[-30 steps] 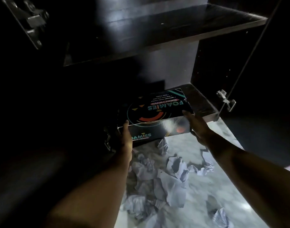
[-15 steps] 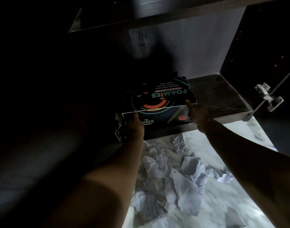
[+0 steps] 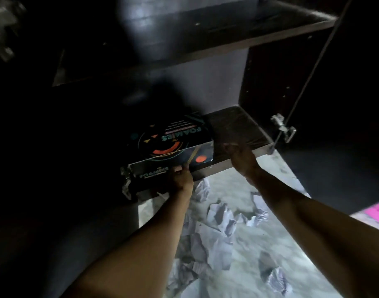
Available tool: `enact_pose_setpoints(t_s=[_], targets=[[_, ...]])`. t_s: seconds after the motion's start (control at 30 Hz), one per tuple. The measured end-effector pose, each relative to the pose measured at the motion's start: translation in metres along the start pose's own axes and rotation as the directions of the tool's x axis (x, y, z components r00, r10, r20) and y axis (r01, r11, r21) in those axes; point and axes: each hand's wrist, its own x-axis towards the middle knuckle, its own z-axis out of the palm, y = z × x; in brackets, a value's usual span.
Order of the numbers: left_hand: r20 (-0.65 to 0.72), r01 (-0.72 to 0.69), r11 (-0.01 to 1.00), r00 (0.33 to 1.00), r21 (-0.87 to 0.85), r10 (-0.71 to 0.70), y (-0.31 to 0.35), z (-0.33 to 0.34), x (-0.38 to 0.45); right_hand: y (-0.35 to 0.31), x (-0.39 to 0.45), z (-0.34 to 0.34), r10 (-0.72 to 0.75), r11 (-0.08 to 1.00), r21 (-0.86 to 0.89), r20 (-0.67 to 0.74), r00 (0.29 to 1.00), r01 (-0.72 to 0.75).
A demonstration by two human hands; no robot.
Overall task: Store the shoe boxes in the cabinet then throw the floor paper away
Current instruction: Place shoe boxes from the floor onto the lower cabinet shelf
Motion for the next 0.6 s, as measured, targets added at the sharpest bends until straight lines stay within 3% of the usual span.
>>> enact_pose_setpoints(t_s=[0.07,0.23,0.4,0.6], targets=[[0.224,-0.07,0.997,0.972,-0.027,0.074,0.016,0.021,-0.034,-0.006,-0.034,-0.036,-0.022,0.999,-0.025,-0.064,0.998,0.02],[0.557,-0.308,0.949,0.801,0.07,0.219,0.024,0.071,-0.11,-0.017,-0.135,-0.121,0.053,0.996,-0.066,-0.111,0.992,-0.061],[0.769,-0.42,0.901,0.609,0.104,0.195,0.022,0.09,-0.232,0.0,-0.243,-0.194,0.07,0.992,-0.08,-0.29,0.954,-0.097],[0.945,-0.55,0.832,0.304,0.072,0.119,-0.021,0.117,-0.365,0.043,-0.392,-0.276,0.154,0.963,-0.097,-0.569,0.808,-0.252]])
